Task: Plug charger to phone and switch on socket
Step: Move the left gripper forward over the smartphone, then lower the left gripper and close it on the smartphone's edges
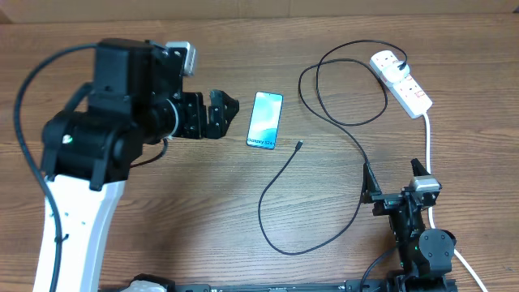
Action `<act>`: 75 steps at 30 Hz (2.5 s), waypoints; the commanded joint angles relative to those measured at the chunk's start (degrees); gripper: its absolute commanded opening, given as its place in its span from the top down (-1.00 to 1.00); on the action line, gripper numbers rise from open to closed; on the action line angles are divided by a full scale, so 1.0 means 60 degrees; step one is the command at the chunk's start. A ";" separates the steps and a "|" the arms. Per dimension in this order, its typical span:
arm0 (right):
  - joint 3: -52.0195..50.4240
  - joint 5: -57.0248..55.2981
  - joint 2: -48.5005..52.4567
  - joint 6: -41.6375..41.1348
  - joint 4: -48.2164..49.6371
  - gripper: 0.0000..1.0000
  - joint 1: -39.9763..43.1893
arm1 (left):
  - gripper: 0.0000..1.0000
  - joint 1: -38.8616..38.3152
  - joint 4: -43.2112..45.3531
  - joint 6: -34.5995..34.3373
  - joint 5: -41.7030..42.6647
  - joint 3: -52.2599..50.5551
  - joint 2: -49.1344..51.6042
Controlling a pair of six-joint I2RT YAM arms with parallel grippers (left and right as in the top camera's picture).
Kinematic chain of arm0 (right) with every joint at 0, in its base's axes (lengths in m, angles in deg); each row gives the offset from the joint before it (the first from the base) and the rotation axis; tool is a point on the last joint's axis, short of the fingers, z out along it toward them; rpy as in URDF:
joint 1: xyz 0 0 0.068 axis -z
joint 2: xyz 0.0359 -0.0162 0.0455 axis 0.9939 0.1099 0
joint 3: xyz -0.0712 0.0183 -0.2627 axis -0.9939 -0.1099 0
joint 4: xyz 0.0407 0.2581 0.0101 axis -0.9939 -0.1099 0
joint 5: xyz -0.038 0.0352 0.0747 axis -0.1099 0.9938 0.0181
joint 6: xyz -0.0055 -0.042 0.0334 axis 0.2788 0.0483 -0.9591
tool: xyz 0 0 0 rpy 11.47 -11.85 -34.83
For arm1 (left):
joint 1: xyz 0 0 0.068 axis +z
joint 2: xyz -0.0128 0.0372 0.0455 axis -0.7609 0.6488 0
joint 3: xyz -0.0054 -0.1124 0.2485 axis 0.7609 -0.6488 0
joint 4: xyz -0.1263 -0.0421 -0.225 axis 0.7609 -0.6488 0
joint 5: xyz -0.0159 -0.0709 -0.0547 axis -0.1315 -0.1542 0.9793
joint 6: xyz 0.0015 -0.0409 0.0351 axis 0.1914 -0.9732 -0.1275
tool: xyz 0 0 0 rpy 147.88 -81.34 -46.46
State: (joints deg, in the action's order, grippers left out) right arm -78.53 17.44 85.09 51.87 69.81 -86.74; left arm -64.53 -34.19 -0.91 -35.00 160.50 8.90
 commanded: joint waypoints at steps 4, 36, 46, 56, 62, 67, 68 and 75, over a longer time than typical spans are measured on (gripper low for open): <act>-0.0098 -0.0087 -0.0091 -0.0022 0.0058 -1.00 -0.0051 | -1.00 -0.1067 -0.1147 -0.1224 -0.2779 0.1242 0.1355; -0.0098 -0.0087 -0.0091 -0.0022 0.0058 -1.00 -0.0051 | -1.00 -0.2011 0.0335 -0.0965 -0.2419 0.3687 0.7832; -0.0098 -0.0087 -0.0091 -0.0022 0.0058 -1.00 -0.0051 | -1.00 -0.2076 0.0302 -0.1162 -0.2419 0.3687 0.9129; -0.0098 -0.0087 -0.0091 -0.0022 0.0058 -1.00 -0.0051 | -1.00 -0.2259 0.0357 -0.1304 -0.2834 0.3687 0.9351; -0.0098 -0.0087 -0.0095 -0.0022 0.0058 -1.00 -0.0051 | -1.00 -0.2295 0.0310 -0.1198 -0.3096 0.3687 0.9544; -0.0098 -0.0087 -0.0091 -0.0022 0.0058 -1.00 -0.0051 | -1.00 -0.2320 0.0568 -0.1362 -0.3191 0.3687 0.9555; -0.0098 -0.0087 -0.0095 -0.0022 0.0058 -1.00 -0.0051 | -1.00 -0.2320 0.0634 -0.1384 -0.3162 0.3687 0.9555; -0.0098 -0.0087 -0.0091 -0.0022 0.0058 -1.00 -0.0051 | -1.00 -0.2328 0.0947 -0.1381 -0.3158 0.3646 0.9559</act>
State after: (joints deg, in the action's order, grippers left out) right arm -78.53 17.42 85.09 51.92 69.86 -86.74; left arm -78.08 -28.94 -8.58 -53.19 181.50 65.18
